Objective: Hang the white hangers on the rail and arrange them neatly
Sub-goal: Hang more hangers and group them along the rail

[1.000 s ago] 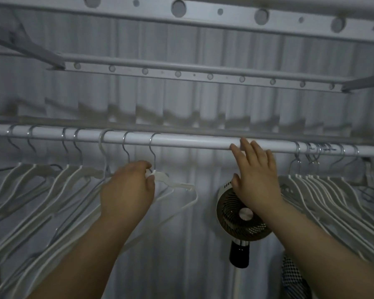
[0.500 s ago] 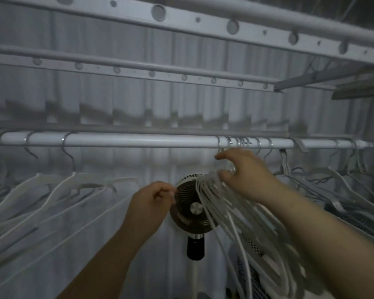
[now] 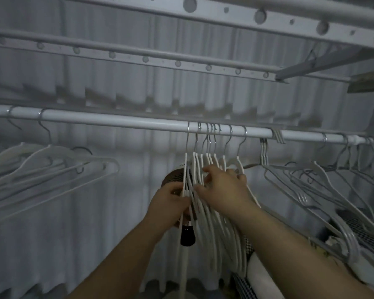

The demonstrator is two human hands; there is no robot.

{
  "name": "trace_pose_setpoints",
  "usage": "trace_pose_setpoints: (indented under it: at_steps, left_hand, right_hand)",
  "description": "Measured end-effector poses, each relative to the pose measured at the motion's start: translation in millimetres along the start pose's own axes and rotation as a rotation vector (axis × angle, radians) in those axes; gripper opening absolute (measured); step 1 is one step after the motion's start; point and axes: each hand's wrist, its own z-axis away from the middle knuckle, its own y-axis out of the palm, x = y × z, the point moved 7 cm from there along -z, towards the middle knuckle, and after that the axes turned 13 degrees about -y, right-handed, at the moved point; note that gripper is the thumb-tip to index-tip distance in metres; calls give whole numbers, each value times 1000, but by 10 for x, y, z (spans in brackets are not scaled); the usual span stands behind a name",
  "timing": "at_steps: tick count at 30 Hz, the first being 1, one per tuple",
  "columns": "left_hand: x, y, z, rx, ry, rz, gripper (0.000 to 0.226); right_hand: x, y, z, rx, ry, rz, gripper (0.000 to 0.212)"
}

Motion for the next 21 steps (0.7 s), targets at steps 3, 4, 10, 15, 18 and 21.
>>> trace_pose_setpoints:
  at_steps: [3,4,10,15,18,21]
  left_hand:
    - [-12,-131,52,-86,36,75,22]
    - [-7,-174,61,-98,34,90,22]
    - [77,-538,-4,-181,22,48,30]
    - [143,-976,-7,-249,16,18,34]
    - [168,-1228,-2,-283,7,-62,36]
    - [183,-1451,-17,-375,1,-220,44]
  right_hand:
    - [17,48,8,22,9,62,47]
    - [19,64,9,30,16,75,48]
    - [68,104,-42,77,44,120,51]
    - [176,153,-113,83,94,147,49]
    - [239,146,-126,54,125,120,50]
    - [282,149,-126,21,142,63,53]
